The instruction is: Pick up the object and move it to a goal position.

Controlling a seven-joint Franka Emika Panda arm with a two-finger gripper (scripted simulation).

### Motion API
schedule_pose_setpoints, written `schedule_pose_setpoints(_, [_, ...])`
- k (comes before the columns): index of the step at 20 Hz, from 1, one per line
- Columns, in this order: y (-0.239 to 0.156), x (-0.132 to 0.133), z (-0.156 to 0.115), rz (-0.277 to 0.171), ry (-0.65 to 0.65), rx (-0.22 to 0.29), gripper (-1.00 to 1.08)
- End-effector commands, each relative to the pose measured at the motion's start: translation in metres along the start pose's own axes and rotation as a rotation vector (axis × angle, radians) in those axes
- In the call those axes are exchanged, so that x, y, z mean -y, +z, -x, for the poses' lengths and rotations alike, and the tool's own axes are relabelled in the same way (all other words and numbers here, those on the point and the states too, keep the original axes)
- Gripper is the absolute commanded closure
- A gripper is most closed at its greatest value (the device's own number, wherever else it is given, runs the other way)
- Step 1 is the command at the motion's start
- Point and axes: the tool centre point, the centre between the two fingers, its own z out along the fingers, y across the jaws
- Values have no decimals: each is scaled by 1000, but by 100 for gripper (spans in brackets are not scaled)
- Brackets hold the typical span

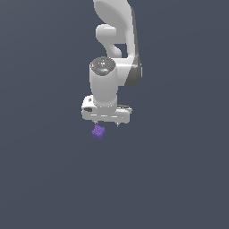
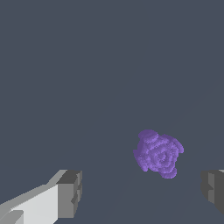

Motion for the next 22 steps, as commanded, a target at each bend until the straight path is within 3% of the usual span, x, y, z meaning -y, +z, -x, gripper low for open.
schedule_pose_setpoints(1, [14,-10,3,-4,59,3,-92])
schedule_pose_setpoints(11, [62,-51,18,-11,288,7,-92])
schedule_pose_setpoints(22, [77,-54,20,-10,303,8,-92])
